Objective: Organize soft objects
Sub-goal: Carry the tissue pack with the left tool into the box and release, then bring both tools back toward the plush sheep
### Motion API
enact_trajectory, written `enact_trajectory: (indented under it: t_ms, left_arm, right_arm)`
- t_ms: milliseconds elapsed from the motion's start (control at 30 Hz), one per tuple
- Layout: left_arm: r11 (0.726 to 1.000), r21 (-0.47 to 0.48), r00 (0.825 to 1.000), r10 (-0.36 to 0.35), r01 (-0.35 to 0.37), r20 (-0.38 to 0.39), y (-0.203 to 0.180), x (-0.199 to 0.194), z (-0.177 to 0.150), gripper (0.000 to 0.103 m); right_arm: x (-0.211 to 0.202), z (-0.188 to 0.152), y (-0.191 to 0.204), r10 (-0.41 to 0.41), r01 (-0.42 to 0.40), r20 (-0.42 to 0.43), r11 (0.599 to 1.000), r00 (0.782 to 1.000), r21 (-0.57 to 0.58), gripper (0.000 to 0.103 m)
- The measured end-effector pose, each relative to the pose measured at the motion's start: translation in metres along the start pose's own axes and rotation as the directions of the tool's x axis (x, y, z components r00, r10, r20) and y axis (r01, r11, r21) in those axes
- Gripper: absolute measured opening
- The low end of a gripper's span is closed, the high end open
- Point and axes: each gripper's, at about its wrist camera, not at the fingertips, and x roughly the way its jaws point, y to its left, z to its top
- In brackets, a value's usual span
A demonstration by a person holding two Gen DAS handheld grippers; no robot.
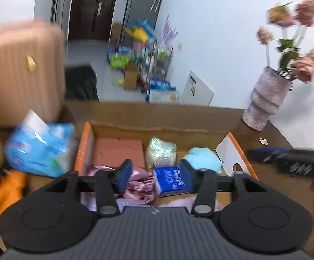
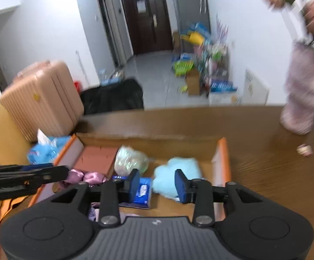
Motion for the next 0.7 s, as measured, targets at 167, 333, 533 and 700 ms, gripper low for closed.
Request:
enact_trajectory:
  t_ms: [167,333,533,700]
  left_arm:
    - [0.980,0.147,0.967,0.098,-0.135,0.235,-0.009,-0.089,-0.020,0.090]
    - [0.963,0.145,0.902,0.152,-0.227,0.404,-0.029,-0.137,-0.038,0.103]
    - [0.966,0.139,0.893,0.141,-0.219,0.427,-0.040,-0.164,-0.051,0.103]
    - [0.969,0.079,0.882,0.178,-0.234,0.436,-0.028,-0.189,-0.097,0.103]
  right_arm:
    - [-0.097,-0.016,-0.009,-0.047,0.058,0.207,0.997,0.977,-0.052,0.088]
    - [-0.149,-0.039,0.008,-0.095,0.160,0.365,0.975,0.926,-0.151,0.103]
    - [-0.180,-0.054,0.018,-0.073,0.141,0.403,0.980,0.912,-0.140,0.103]
    - [-0.199,-0.093,0.017,-0.073,0.138,0.429,0.983,0.900,-0.122,0.103]
